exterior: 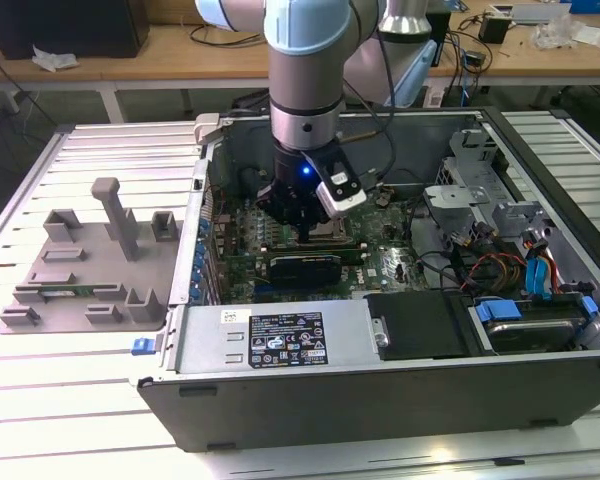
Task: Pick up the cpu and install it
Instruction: 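Install the second cpu locking lever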
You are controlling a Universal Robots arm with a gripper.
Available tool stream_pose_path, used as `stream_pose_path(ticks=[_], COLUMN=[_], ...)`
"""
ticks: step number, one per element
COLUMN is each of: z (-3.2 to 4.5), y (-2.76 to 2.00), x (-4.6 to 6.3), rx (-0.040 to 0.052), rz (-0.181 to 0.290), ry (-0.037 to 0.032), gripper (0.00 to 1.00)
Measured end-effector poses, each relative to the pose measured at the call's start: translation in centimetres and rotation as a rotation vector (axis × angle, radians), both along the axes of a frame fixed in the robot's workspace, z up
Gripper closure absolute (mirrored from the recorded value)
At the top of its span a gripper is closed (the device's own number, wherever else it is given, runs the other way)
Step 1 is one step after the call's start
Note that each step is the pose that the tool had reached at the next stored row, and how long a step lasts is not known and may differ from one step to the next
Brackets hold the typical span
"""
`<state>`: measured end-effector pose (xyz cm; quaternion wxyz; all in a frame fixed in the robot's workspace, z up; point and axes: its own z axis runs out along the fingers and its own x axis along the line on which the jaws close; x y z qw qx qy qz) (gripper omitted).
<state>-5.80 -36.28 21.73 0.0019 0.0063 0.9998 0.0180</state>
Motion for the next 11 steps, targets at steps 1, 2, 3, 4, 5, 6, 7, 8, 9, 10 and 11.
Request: stream_pose_path(ticks=[1,2,3,4,5,6,7,8,9,10,11], z=[-0.05,-0.12,-0.19,-0.26,-0.39,-0.45,-0.52,-0.55,-0.56,-0.57,-0.61], y=[-0.02,-0.06,-0.1,-0.17,-0.35,-0.47,-0.71,-0.98,-1.14,-1.24,-1.29], x=[-0.3,-0.6,-0.7,-0.7,-0.7,-0.7,-0.7,-0.7,-0.7,-0.7,-0.7], rx=[0.0069,0.0171,0.0227,0.028,0.0361,0.0374,0.0377,0.0376,0.0377,0.0378,0.0393], rz=[0.0,0.001,0.001,0.001,0.001,0.001,0.001,0.001,0.001,0.001,0.001], ry=[0.0,0.0001,0.0,0.0,-0.0001,-0.0002,0.0,0.0,-0.0001,0.0,-0.0001], gripper=[0.89,0.89,0.89,0.89,0.89,0.89,0.89,0.89,0.89,0.89,0.89])
